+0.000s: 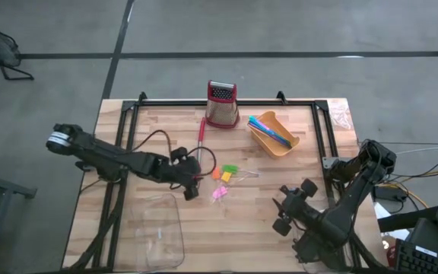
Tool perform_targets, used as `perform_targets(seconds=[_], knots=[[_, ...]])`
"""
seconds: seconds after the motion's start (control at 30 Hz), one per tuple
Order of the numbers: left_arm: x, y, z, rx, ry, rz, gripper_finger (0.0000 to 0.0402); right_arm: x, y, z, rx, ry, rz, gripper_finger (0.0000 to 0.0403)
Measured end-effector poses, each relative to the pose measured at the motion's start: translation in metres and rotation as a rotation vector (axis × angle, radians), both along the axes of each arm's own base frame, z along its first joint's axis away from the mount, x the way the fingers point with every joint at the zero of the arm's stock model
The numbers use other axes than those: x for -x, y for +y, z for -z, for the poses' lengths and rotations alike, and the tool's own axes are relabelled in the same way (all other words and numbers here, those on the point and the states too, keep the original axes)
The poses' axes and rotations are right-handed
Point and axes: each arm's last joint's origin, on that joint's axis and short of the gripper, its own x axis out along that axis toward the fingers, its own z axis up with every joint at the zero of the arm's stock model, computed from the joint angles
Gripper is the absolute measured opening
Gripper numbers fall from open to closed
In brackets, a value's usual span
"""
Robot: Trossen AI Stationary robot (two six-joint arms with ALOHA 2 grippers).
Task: Pick & Place Kitchen Items
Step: Put the red draining spoon into the right transparent bin
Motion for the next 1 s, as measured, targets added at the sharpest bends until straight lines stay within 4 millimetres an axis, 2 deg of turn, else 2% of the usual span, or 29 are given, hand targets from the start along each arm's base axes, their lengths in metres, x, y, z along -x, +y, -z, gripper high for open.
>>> perform_targets(seconds=[0.27,0.5,0.77,1.0], knots=[[-0.010,0.010,0.031,-0.012,0.148,-0.073,0.0170,-0.001,0.000,0.001,-0.006,-0.004,0.000,0.0197],[-0.015,0.015,0.046,0.005,0.234,-0.115,0.0170,-0.001,0.001,0.001,-0.011,-0.006,0.001,0.0191],[-0.019,0.014,0.056,0.078,0.264,-0.106,0.0170,-0.001,0.001,0.001,-0.014,-0.007,0.001,0.0165],[-0.024,0.013,0.051,0.088,0.235,-0.094,0.0170,-0.001,0.001,0.001,-0.014,-0.008,0.002,0.0144]])
